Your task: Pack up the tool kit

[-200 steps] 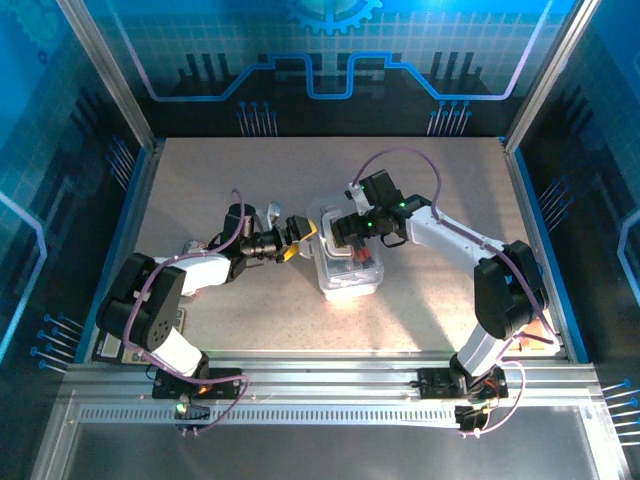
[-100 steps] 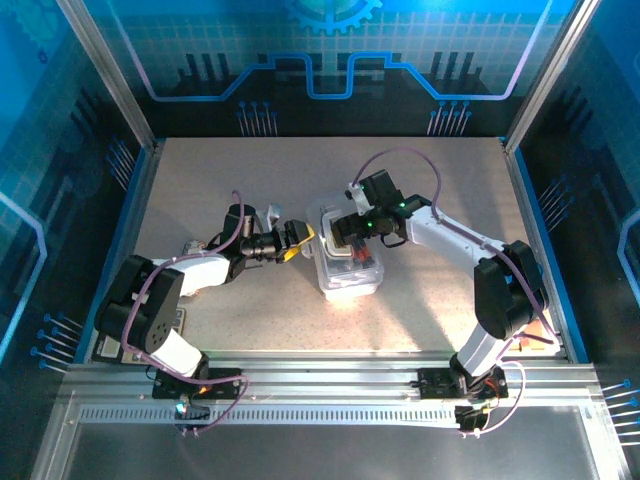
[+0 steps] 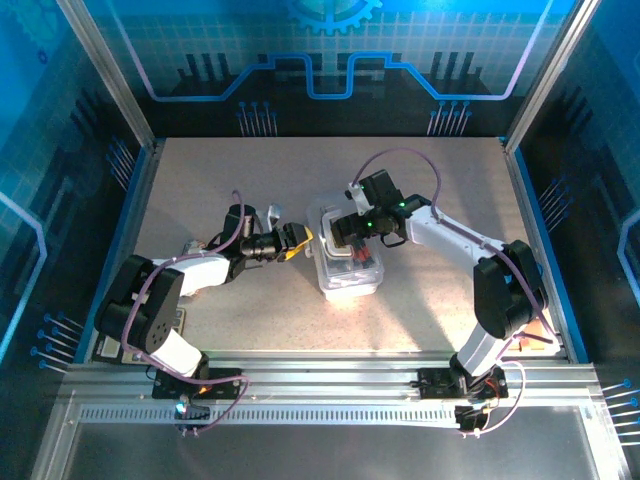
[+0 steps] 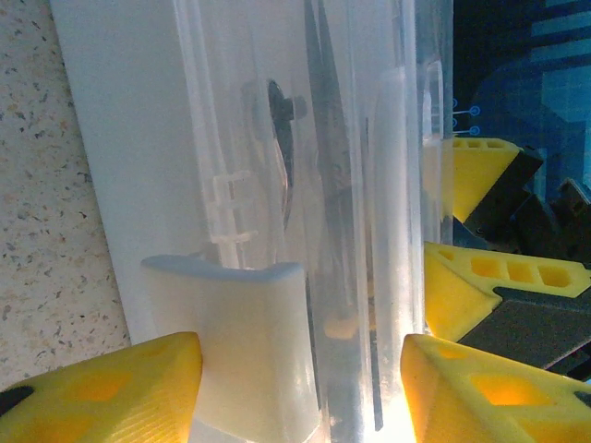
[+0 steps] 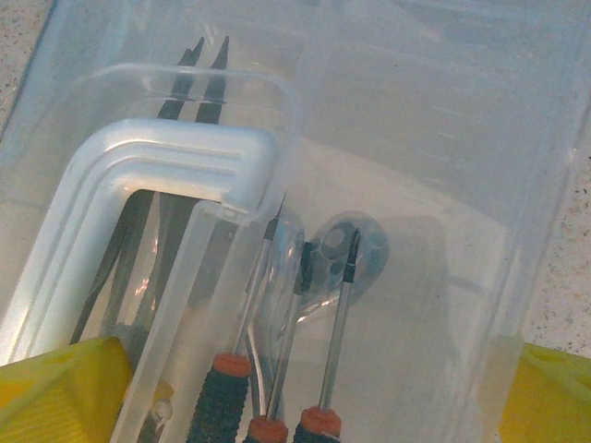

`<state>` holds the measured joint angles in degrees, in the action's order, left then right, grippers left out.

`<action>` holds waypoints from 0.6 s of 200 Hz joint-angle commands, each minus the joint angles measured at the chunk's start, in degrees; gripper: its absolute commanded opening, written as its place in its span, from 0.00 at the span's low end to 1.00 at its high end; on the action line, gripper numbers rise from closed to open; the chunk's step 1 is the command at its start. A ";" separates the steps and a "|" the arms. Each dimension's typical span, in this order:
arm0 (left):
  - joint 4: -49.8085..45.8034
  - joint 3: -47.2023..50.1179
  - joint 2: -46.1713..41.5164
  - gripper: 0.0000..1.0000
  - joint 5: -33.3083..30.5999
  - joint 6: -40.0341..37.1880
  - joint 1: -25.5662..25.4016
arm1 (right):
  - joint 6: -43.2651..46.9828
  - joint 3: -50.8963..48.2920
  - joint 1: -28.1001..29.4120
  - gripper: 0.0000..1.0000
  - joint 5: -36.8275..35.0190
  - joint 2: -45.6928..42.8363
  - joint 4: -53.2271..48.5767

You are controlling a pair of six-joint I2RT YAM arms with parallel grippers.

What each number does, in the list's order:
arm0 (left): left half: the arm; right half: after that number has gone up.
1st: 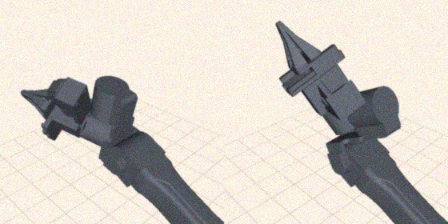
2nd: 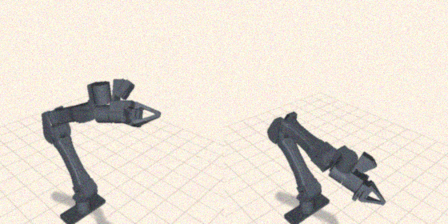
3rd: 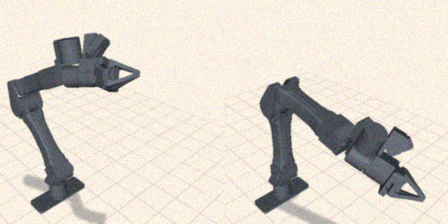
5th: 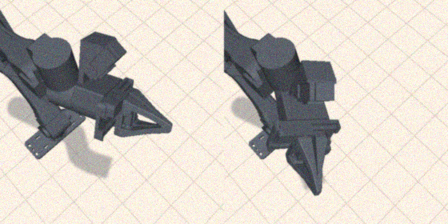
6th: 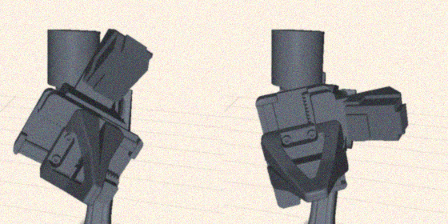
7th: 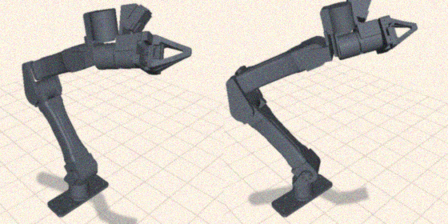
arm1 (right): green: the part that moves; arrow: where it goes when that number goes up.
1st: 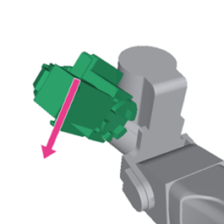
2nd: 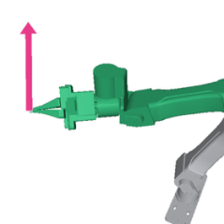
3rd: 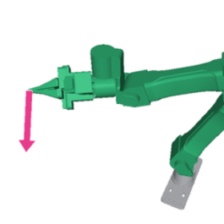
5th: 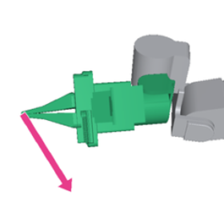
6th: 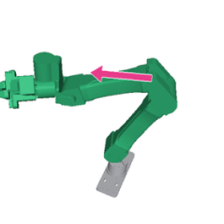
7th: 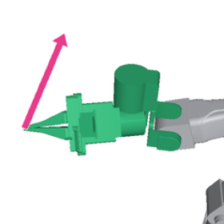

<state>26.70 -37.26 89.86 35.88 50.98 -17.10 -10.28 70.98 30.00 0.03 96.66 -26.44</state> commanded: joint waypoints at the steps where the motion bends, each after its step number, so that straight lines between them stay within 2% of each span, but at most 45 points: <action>1: -0.89 -1.48 -0.61 0.57 1.04 -0.52 -0.47 | 2.73 -3.22 2.04 0.98 1.48 4.81 -12.39; 82: -0.62 -1.50 0.07 0.51 0.96 -0.24 -0.39 | 2.64 -3.29 2.24 0.98 1.46 5.19 -12.32; 107: -0.29 -1.42 0.22 0.40 1.02 -0.06 -0.30 | 2.69 -3.44 2.21 0.99 1.54 5.26 -12.23; 120: -0.10 -1.42 0.50 0.38 1.12 -0.01 -0.29 | 2.67 -3.48 2.26 0.99 1.63 5.28 -12.28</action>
<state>26.33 -37.39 89.93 35.88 50.98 -17.10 -10.26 71.11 30.00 0.21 96.88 -26.50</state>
